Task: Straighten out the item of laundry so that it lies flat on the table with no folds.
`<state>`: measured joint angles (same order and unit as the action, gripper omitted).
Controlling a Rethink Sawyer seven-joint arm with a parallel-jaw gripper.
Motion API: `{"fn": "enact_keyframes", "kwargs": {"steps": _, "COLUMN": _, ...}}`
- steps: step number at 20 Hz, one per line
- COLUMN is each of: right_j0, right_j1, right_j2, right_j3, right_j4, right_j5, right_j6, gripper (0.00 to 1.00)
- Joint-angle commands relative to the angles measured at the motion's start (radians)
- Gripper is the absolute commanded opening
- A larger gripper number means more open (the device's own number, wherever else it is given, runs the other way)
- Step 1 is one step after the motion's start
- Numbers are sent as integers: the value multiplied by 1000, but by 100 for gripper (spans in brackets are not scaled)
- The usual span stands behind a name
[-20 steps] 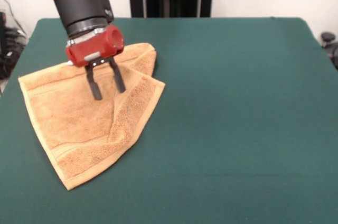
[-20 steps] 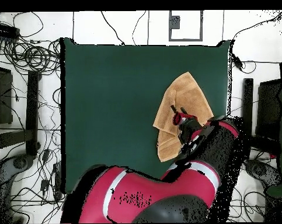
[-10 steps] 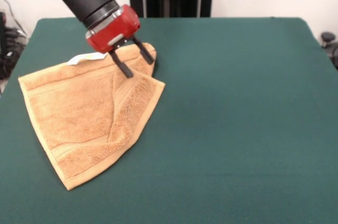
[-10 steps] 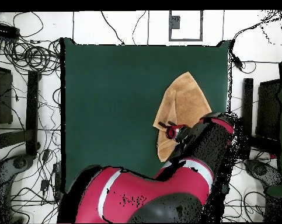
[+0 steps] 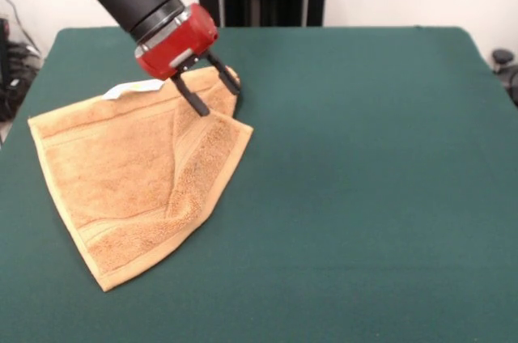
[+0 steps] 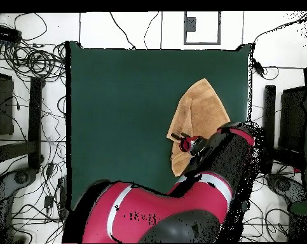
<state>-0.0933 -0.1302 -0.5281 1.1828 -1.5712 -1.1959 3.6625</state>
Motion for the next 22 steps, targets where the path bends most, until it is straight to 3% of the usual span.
{"fn": "enact_keyframes", "kwargs": {"steps": 1, "right_j0": 30, "right_j1": 50, "right_j2": 142, "right_j3": 1, "right_j4": 89, "right_j5": 148, "right_j6": 72, "gripper": 100}}
{"fn": "enact_keyframes", "kwargs": {"steps": 3, "right_j0": 1, "right_j1": 61, "right_j2": 146, "right_j3": 1, "right_j4": 160, "right_j5": 242, "right_j6": -56, "gripper": 100}}
{"fn": "enact_keyframes", "kwargs": {"steps": 4, "right_j0": -30, "right_j1": 55, "right_j2": 151, "right_j3": 19, "right_j4": 252, "right_j5": 322, "right_j6": -195, "gripper": 100}}
{"fn": "enact_keyframes", "kwargs": {"steps": 5, "right_j0": -47, "right_j1": 51, "right_j2": 151, "right_j3": 30, "right_j4": 300, "right_j5": 354, "right_j6": -257, "gripper": 100}}
{"fn": "enact_keyframes", "kwargs": {"steps": 6, "right_j0": -85, "right_j1": 33, "right_j2": 146, "right_j3": 73, "right_j4": 440, "right_j5": 401, "right_j6": -422, "gripper": 100}}
{"fn": "enact_keyframes", "kwargs": {"steps": 7, "right_j0": -104, "right_j1": 26, "right_j2": 133, "right_j3": 100, "right_j4": 530, "right_j5": 407, "right_j6": -512, "gripper": 100}}
{"fn": "enact_keyframes", "kwargs": {"steps": 8, "right_j0": -133, "right_j1": 22, "right_j2": 94, "right_j3": 158, "right_j4": 725, "right_j5": 380, "right_j6": -701, "gripper": 100}}
{"fn": "enact_keyframes", "kwargs": {"steps": 10, "right_j0": -139, "right_j1": 46, "right_j2": 11, "right_j3": 213, "right_j4": 931, "right_j5": 328, "right_j6": -828, "gripper": 100}}
{"fn": "enact_keyframes", "kwargs": {"steps": 11, "right_j0": -130, "right_j1": 60, "right_j2": -23, "right_j3": 213, "right_j4": 955, "right_j5": 338, "right_j6": -817, "gripper": 100}}
{"fn": "enact_keyframes", "kwargs": {"steps": 14, "right_j0": -99, "right_j1": 107, "right_j2": -62, "right_j3": 120, "right_j4": 776, "right_j5": 483, "right_j6": -593, "gripper": 100}}
{"fn": "enact_keyframes", "kwargs": {"steps": 16, "right_j0": -102, "right_j1": 125, "right_j2": -43, "right_j3": 81, "right_j4": 714, "right_j5": 510, "right_j6": -516, "gripper": 100}}
{"fn": "enact_keyframes", "kwargs": {"steps": 22, "right_j0": -122, "right_j1": 130, "right_j2": 28, "right_j3": 62, "right_j4": 698, "right_j5": 467, "right_j6": -530, "gripper": 100}}
